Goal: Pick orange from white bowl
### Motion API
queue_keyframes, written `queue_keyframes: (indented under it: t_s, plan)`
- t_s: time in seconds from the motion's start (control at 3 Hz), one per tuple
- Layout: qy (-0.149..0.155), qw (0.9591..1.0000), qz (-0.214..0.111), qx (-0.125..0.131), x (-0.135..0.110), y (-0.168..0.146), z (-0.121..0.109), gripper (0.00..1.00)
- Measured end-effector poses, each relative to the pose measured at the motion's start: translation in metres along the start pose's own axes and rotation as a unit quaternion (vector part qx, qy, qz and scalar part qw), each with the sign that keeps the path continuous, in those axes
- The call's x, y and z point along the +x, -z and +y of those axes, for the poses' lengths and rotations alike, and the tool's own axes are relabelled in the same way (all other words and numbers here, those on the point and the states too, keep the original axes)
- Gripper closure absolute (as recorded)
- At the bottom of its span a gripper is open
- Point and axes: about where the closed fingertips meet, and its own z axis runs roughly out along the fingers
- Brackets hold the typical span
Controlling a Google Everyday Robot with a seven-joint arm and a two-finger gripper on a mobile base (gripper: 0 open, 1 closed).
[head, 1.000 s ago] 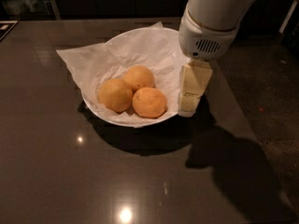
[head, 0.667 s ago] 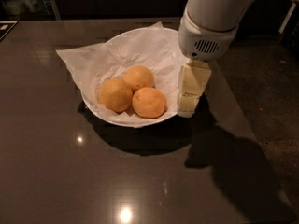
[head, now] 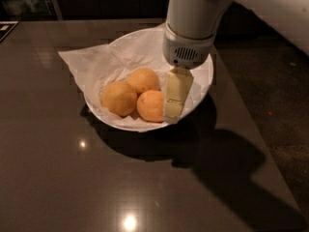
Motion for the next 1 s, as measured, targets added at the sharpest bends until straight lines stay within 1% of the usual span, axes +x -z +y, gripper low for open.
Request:
queue_keyframes:
  t_s: [0.33, 0.67, 1.0]
  plan:
    - [-0.009, 0.9998, 0.007, -0.014, -0.005, -0.01, 0.0, 0.08]
    - [-0.013, 0.9996, 0.017, -0.021, -0.01, -0.016, 0.0, 0.19]
    - [-0.011, 0.9993, 0.028, -0.021, -0.015, -0.021, 0.001, 0.26]
